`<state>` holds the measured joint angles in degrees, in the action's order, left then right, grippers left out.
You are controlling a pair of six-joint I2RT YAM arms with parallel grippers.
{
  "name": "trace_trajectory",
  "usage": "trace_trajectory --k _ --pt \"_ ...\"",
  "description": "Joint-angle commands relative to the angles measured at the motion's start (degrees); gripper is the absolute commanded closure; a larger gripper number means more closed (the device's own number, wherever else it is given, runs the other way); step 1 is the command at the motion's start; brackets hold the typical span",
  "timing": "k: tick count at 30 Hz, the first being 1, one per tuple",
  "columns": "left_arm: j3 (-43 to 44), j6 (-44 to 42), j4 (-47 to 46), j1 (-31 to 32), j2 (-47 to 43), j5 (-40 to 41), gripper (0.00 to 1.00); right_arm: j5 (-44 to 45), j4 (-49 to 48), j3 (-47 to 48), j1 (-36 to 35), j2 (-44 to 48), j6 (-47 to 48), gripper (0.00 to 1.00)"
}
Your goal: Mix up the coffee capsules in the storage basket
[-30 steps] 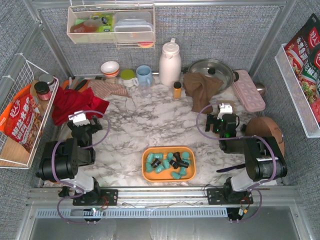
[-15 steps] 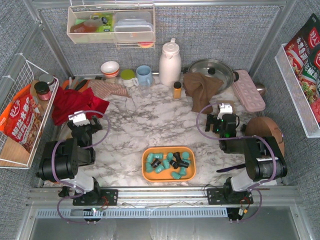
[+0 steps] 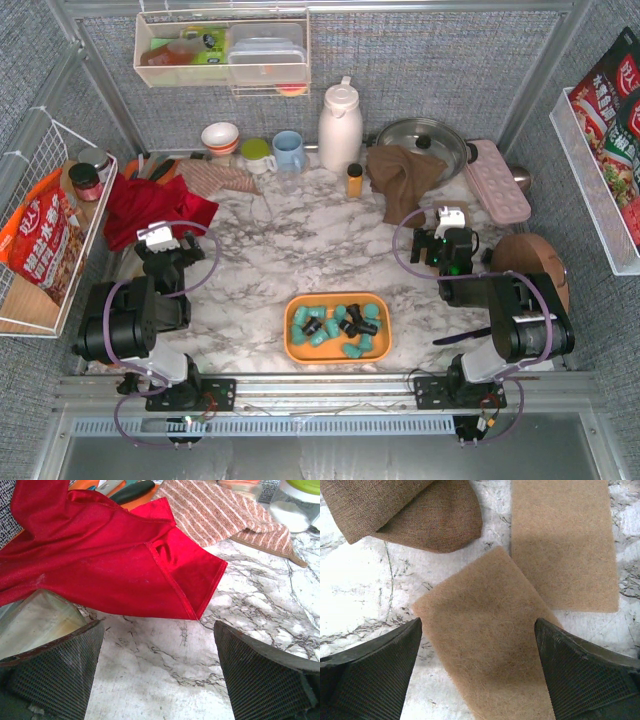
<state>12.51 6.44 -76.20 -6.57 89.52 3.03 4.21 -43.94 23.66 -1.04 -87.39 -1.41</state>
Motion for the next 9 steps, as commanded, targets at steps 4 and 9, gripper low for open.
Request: trace_trajectory --k 4,9 --pt "0.25 -0.02 -1.43 -0.11 0.15 -0.14 0.01 0.18 -0.92 0.39 -0.02 0.11 -0.08 0.01" --pt "0.23 -0.02 -1.46 -0.11 0.13 -0.13 0.01 0.27 -0.82 0.36 -0.02 0.06 -0.12 0.01"
